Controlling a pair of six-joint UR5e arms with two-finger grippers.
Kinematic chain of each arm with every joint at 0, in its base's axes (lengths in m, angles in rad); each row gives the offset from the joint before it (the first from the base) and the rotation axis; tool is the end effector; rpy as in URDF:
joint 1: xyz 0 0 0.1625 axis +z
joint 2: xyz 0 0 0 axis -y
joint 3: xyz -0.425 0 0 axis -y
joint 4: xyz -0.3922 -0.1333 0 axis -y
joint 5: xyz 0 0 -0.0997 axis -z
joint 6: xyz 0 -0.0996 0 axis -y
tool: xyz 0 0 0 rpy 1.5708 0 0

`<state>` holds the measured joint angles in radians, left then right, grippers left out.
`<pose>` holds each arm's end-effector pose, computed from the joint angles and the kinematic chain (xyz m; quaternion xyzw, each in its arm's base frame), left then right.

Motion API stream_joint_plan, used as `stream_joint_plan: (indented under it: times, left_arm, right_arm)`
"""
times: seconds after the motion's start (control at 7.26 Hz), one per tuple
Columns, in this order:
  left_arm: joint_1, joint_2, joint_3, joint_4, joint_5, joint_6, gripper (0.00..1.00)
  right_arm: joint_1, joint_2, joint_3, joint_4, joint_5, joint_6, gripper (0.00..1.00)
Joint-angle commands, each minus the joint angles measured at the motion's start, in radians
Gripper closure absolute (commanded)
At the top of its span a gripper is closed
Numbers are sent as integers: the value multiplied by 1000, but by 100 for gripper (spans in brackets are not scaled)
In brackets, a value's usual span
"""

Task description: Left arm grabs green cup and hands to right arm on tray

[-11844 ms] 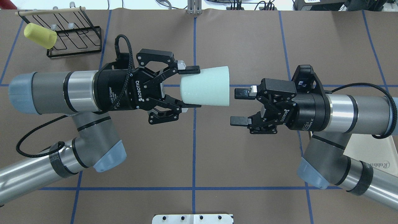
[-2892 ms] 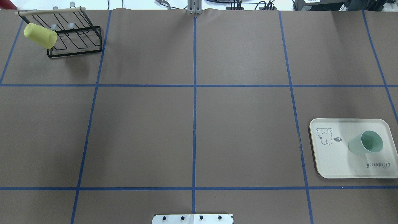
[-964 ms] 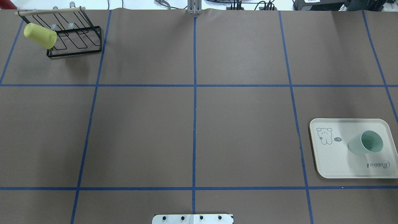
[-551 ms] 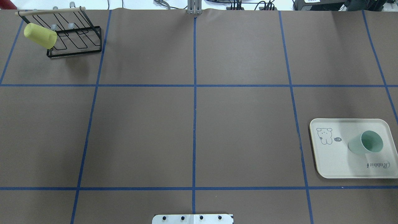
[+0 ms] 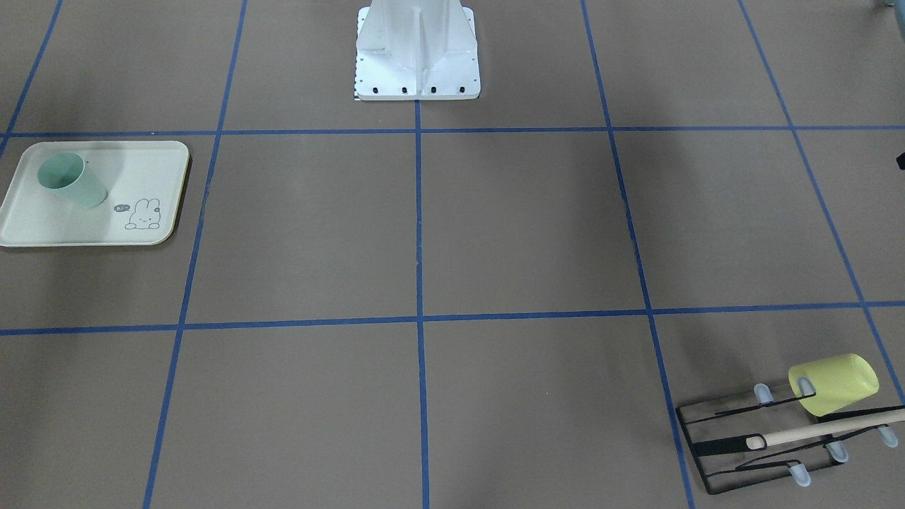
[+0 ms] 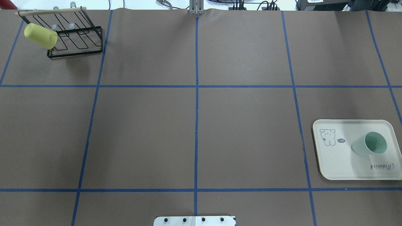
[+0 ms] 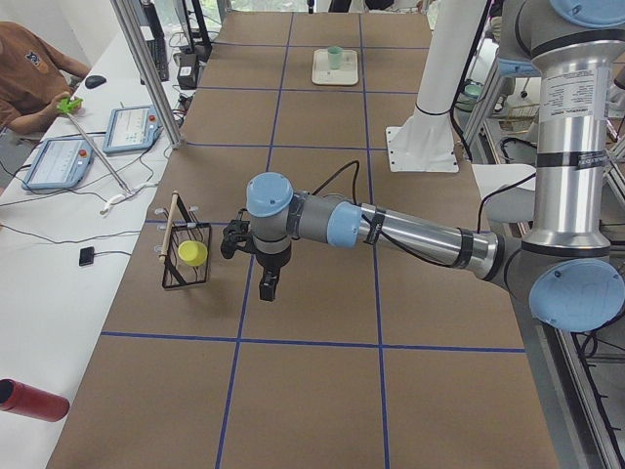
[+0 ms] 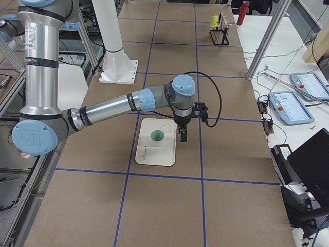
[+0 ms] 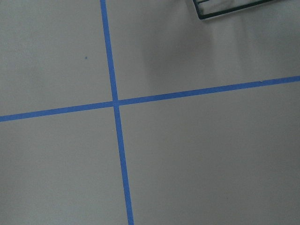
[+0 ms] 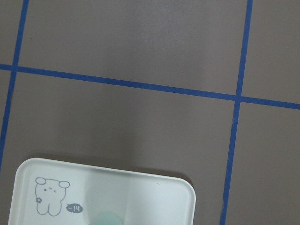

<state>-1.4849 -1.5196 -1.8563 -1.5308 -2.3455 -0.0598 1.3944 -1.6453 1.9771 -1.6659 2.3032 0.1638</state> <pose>-0.0230 -0.4750 0.5465 0.0622 0.3815 0.0487 0.9210 -0.0139 -0.4581 0.5072 0.0485 -0.3691 -0.0481 0.9269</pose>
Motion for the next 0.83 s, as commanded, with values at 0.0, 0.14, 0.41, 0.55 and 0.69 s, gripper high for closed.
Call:
stream_joint_plan:
  times: [0.0, 0.14, 0.41, 0.55, 0.69]
  left_arm:
    - [0, 1, -7, 0, 0, 0, 0]
    - [0, 1, -3, 0, 0, 0, 0]
    - [0, -2, -3, -2, 2, 0, 0]
    - [-2, -4, -3, -2, 2, 0, 0]
    - [-2, 1, -7, -2, 3, 0, 0]
  right_arm:
    - [0, 5, 2, 0, 4, 0, 0]
    - [0, 7, 0, 0, 1, 0, 0]
    - [-2, 19, 2, 0, 5, 5, 0]
    - [0, 18, -1, -2, 1, 8, 0]
    - [0, 9, 0, -5, 2, 10, 0]
